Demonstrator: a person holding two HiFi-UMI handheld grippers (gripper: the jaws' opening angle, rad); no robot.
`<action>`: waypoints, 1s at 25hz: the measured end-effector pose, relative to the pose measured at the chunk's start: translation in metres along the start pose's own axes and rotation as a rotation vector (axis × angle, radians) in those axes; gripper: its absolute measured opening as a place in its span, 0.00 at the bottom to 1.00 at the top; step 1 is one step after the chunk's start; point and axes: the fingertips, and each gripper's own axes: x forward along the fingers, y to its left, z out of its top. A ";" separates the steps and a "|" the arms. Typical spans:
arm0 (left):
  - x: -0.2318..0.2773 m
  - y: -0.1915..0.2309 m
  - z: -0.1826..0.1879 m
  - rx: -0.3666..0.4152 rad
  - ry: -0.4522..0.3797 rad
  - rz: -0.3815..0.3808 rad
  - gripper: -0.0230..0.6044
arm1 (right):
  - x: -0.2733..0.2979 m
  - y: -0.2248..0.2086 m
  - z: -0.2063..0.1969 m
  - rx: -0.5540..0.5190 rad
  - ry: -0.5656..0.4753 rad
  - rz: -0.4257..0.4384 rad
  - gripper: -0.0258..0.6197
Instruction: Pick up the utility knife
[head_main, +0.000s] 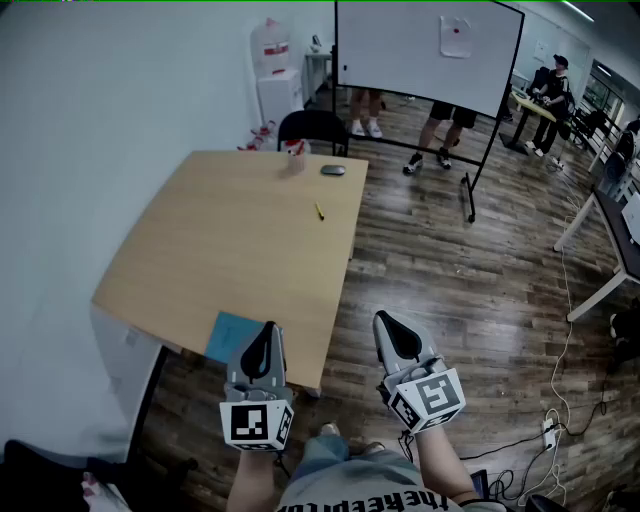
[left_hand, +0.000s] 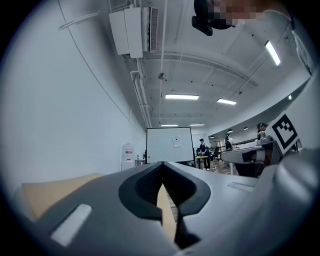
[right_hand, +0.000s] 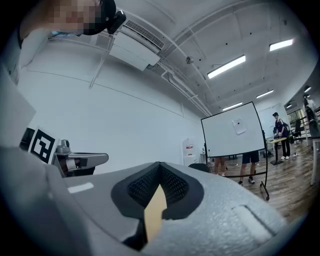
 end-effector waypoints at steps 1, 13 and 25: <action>0.001 0.001 -0.002 0.002 -0.001 -0.003 0.07 | 0.001 0.000 0.000 0.000 -0.001 0.000 0.04; 0.012 0.019 -0.003 -0.003 0.000 -0.012 0.07 | 0.022 0.005 -0.003 -0.001 -0.001 -0.001 0.04; 0.035 0.038 -0.004 -0.008 -0.019 -0.056 0.07 | 0.045 0.001 -0.001 0.013 -0.032 -0.055 0.04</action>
